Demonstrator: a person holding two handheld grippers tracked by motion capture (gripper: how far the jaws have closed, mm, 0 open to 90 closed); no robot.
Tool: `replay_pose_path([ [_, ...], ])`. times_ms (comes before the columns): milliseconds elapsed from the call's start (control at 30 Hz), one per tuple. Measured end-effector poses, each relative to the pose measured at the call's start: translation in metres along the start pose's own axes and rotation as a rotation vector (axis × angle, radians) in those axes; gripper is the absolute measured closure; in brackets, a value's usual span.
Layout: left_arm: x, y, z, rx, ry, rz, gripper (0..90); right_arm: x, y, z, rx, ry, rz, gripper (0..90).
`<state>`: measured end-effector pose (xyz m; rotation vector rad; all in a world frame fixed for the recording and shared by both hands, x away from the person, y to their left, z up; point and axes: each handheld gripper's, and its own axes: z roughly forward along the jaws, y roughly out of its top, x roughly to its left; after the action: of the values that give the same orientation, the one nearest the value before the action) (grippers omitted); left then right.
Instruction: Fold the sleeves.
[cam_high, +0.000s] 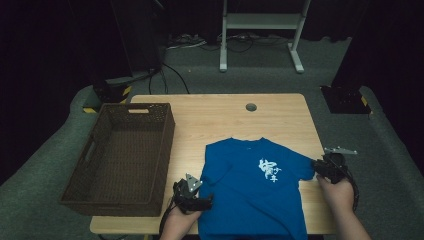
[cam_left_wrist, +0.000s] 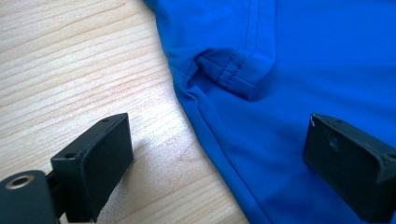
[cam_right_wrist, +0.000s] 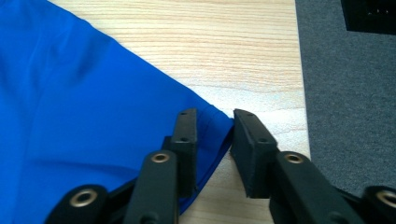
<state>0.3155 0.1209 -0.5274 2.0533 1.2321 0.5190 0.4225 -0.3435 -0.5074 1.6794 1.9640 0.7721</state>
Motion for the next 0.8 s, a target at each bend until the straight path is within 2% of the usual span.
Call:
replay_pose_path([
  [100, 0.0, 0.0, 0.0, 0.0, 0.0, 0.0, 8.1, 0.003, 0.0, 0.0, 0.0, 0.005, -0.013, 84.7],
  [133, 0.0, 0.0, 0.0, 0.0, 0.0, 0.0, 8.1, 0.005, 0.0, -0.001, 0.002, -0.009, -0.018, 87.9],
  [167, 0.0, 0.0, 0.0, 0.0, -0.001, 0.0, 8.1, 0.007, 0.001, -0.002, 0.003, -0.016, -0.02, 88.3],
  [300, 0.0, 0.0, 0.0, 0.0, -0.001, 0.002, 8.1, 0.014, 0.008, -0.019, -0.076, -0.026, -0.047, 88.5],
  [467, 0.0, 0.0, 0.0, 0.0, -0.001, 0.003, 8.1, 0.025, 0.011, -0.031, -0.09, -0.038, -0.093, 88.4],
  [600, 0.0, 0.0, 0.0, -0.001, -0.001, 0.003, 8.1, 0.035, 0.008, -0.039, -0.106, -0.022, -0.085, 88.4],
  [733, 0.0, 0.0, 0.0, -0.001, -0.001, 0.002, 8.1, 0.049, 0.007, -0.047, -0.125, -0.02, -0.111, 88.4],
  [800, 0.0, 0.0, 0.0, 0.0, -0.001, 0.004, 8.0, 0.056, 0.009, -0.048, -0.127, -0.015, -0.109, 88.4],
])
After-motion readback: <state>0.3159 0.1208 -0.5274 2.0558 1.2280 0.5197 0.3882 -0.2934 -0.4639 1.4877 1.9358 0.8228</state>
